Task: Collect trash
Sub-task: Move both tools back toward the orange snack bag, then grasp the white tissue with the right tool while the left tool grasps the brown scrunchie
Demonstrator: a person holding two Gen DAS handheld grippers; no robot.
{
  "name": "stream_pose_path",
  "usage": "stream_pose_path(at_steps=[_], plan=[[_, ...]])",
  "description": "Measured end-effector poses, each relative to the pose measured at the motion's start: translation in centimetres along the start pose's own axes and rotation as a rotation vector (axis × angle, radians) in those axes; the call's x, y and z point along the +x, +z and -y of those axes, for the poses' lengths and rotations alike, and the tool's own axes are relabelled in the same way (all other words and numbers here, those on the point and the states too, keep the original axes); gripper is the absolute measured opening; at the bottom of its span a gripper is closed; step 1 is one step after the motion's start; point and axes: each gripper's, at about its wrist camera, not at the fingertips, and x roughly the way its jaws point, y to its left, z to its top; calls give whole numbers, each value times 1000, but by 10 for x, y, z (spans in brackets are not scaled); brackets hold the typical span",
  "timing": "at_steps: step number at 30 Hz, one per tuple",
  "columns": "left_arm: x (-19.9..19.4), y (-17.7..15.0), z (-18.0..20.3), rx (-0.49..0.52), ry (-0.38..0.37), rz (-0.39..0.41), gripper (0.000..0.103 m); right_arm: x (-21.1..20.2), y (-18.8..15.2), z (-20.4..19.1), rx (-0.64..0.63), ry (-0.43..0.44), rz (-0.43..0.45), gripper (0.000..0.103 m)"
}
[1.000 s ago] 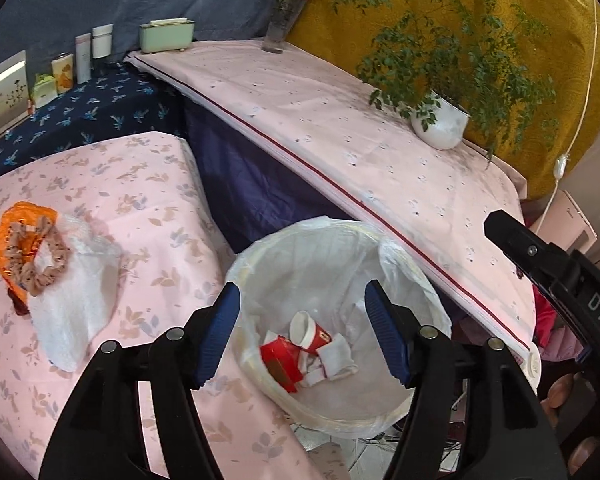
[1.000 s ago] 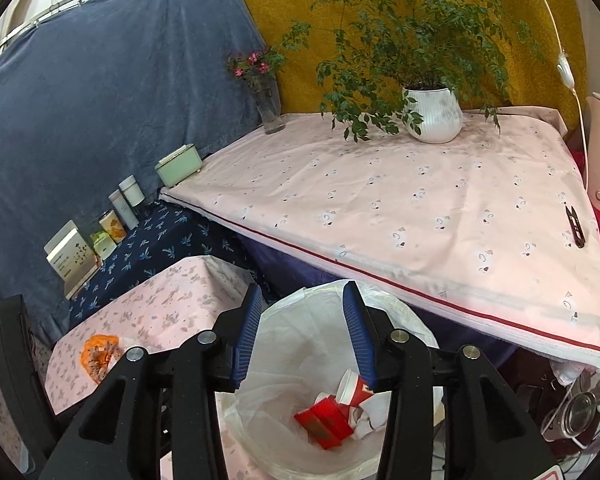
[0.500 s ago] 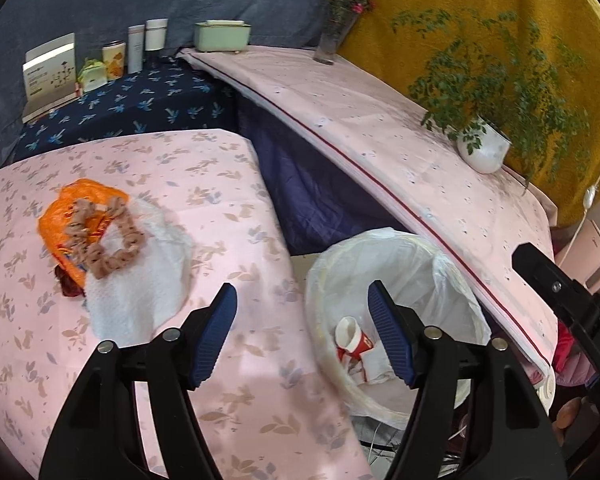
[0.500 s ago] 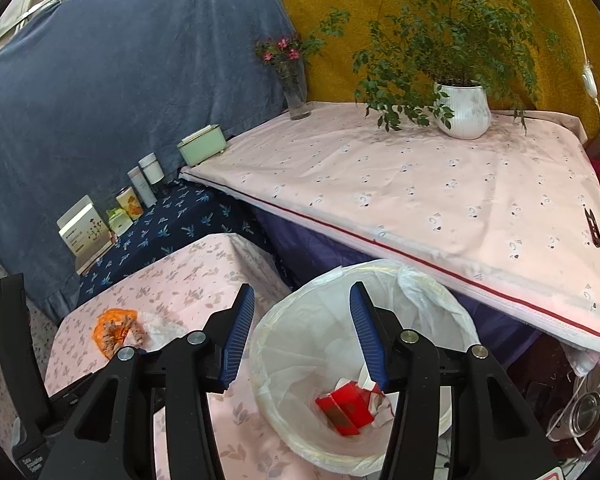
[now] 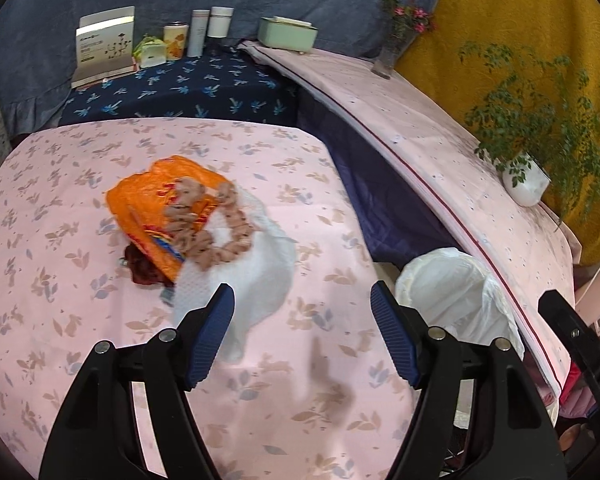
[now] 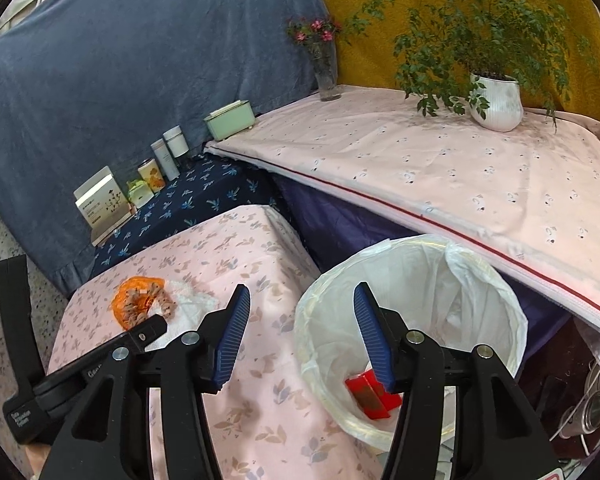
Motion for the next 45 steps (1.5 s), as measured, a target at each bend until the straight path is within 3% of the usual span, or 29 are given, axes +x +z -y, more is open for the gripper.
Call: stream_pose_path(at_steps=[12,23,28,32,35,38,41,45], plan=[[0,13,-47,-3,77,23,67,33,-29,-44,-56,50,-88,53],[25,31,-50,52,92,6,61,70,-39,-76,-91,79,-148,53],[45,35,-51,73,114,-23,49,91,-40,-85,-100,91,-177,53],[53,36,-57,61,101,-46,26,108,-42,-94,-107,103,-201,53],[54,35,-59,70,99,-46,17,124,-45,-101,-120,104,-219,51],[52,35,-58,89,106,-34,14,138,-48,-105,-126,106,-241,45],[51,34,-60,92,103,-26,13,151,-50,-109,-129,115,-265,32],[50,33,-66,70,88,-25,12,162,-53,-111,-130,126,-289,6]])
